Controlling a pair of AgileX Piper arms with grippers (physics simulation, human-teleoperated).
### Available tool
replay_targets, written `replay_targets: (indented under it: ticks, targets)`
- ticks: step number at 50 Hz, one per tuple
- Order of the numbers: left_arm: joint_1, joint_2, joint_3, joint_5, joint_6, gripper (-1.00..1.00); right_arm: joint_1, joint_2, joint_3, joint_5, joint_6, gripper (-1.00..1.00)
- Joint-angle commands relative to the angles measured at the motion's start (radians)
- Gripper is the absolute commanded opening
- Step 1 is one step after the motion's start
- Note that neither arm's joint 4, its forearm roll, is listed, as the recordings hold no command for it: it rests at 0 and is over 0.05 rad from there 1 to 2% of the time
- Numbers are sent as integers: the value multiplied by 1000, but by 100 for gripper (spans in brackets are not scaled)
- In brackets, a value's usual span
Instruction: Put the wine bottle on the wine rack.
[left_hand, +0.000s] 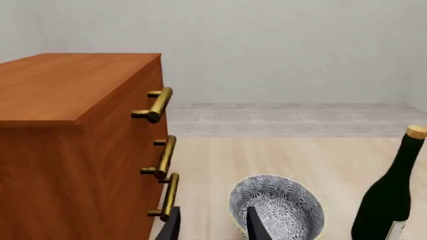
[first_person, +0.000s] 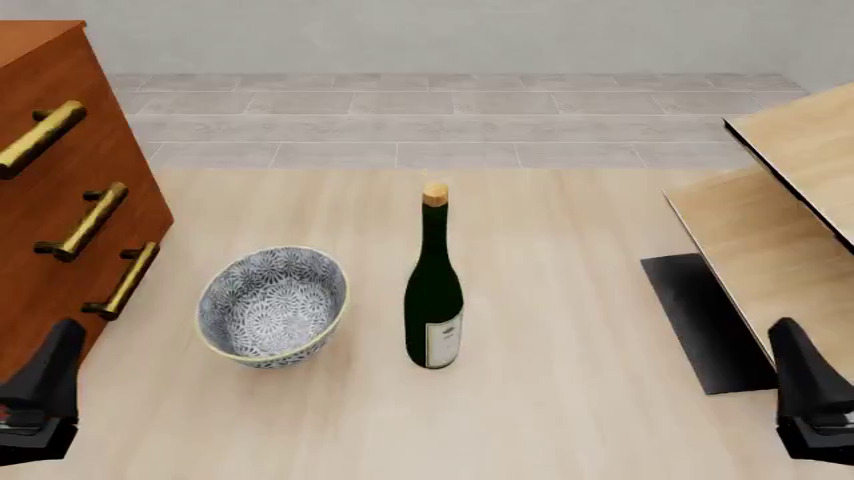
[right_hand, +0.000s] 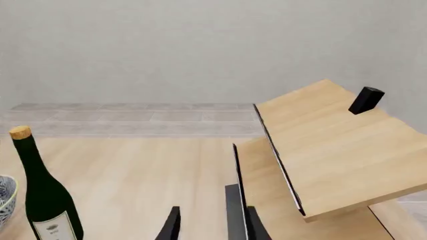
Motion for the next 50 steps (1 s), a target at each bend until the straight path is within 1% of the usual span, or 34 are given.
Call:
replay_targets:
  ticks: [1, 5, 6, 7, 8, 9, 11, 13, 17, 19, 23, 26, 30, 31, 35, 40, 47, 49, 50]
  targets:
    - [-1, 1, 0, 5, -5, 100, 16, 0, -4, -6, 6, 100]
    - [-18, 3, 0, 13, -12, 100, 15, 3, -4, -7, 7, 100]
    - [-21, 6, 0, 13, -10, 100, 20, 5, -6, -10, 11, 100]
    - [-23, 10, 0, 10, 0, 100, 32, 32, -5, -24, 3, 100]
    - [-24, 15, 0, 3, -1, 100, 29, 56, -4, -46, 6, 100]
    - [-23, 21, 0, -5, -4, 100, 28, 110, -4, -81, 3, 100]
    - [-27, 29, -1, -15, -2, 100, 62, 136, -11, -108, -6, 100]
    - [-25, 45, -1, -30, -3, 100, 71, 192, -18, -143, -14, 100]
    - [-31, 53, -5, -42, -3, 100, 116, 301, -39, -220, -25, 100]
    - [-31, 62, -4, -51, -1, 100, 134, 372, -46, -273, -34, 100]
    - [-30, 85, -1, -81, 10, 100, 164, 455, -71, -330, -39, 100]
    - [-31, 98, -1, -89, 3, 100, 185, 478, -89, -328, -36, 100]
    - [-26, 114, 0, -103, 7, 100, 218, 555, -111, -361, -27, 100]
    - [-23, 107, 0, -99, 19, 100, 225, 554, -120, -352, -24, 100]
    - [-29, 104, 0, -88, 18, 100, 252, 610, -164, -339, -26, 100]
    - [-24, 107, 0, -91, 20, 100, 300, 665, -221, -319, -40, 100]
    - [-25, 109, 0, -84, 21, 100, 336, 708, -256, -312, -45, 100]
    - [-20, 110, 0, -85, 21, 100, 361, 727, -269, -309, -53, 100]
    - [-19, 108, 0, -84, 22, 100, 368, 733, -277, -310, -47, 100]
